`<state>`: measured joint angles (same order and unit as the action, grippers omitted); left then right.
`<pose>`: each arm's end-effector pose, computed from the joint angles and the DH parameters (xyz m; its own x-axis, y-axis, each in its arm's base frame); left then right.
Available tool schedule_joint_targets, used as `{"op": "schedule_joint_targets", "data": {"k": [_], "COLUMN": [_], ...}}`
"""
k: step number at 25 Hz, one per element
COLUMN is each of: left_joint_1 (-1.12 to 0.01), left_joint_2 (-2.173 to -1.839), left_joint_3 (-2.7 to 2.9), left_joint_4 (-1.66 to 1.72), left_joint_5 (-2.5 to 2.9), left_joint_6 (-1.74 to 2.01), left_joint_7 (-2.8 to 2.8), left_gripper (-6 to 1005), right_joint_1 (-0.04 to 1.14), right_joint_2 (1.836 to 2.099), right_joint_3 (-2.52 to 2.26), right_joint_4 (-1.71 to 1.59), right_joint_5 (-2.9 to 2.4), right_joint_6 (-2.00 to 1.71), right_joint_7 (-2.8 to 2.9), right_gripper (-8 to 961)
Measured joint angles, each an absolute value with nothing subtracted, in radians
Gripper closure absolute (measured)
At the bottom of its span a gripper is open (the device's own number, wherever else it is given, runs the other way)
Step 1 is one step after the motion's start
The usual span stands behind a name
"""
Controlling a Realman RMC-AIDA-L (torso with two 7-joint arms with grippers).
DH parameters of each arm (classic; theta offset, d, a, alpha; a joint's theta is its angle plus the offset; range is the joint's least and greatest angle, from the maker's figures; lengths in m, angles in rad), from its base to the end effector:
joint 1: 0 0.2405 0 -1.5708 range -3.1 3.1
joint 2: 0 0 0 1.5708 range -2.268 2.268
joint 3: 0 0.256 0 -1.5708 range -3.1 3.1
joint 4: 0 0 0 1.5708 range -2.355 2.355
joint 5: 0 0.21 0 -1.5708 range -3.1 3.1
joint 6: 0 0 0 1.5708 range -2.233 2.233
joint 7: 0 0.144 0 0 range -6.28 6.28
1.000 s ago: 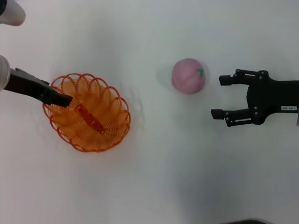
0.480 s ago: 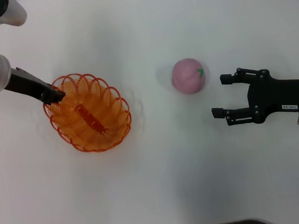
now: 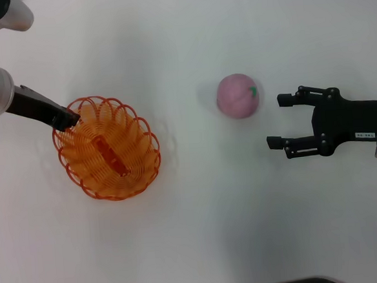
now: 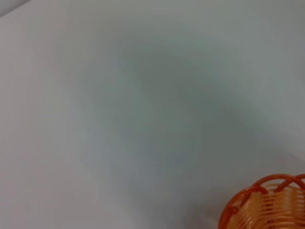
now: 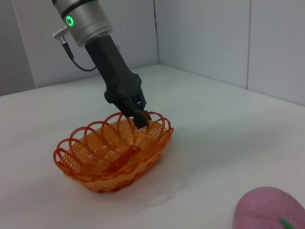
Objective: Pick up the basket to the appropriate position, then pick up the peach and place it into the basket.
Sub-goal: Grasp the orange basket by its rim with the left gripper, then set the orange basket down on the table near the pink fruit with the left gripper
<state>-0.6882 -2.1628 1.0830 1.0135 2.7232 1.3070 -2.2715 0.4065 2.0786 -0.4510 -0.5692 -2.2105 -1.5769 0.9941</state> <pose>-0.2275 0.3848 -0.0214 0.7468 0.6532 -0.1249 0.5385 -0.7042 -0.4628 0.3297 0.2742 -0.0045 0.8714 -0.2428 -0.4262 -0.3851 -0.8768 -0.2880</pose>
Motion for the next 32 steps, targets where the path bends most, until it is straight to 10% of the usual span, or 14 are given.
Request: {"op": "schedule_joint_targets", "data": {"k": [32], "left_joint_1": [-0.785], "left_joint_2": [-2.054], "left_joint_3": [0.636], "left_joint_4": [0.830], "left_joint_5": [2.582], "left_joint_6": [1.608], "left_joint_7": [-2.528], "left_gripper": [929], "right_joint_1": [0.411], "right_joint_2": [2.077], "right_joint_3": [-0.451], "right_joint_4": [-0.569], "right_joint_5": [-2.210], "right_joint_6": [-1.577], "right_joint_7": [0.996], "right_gripper": [22]}}
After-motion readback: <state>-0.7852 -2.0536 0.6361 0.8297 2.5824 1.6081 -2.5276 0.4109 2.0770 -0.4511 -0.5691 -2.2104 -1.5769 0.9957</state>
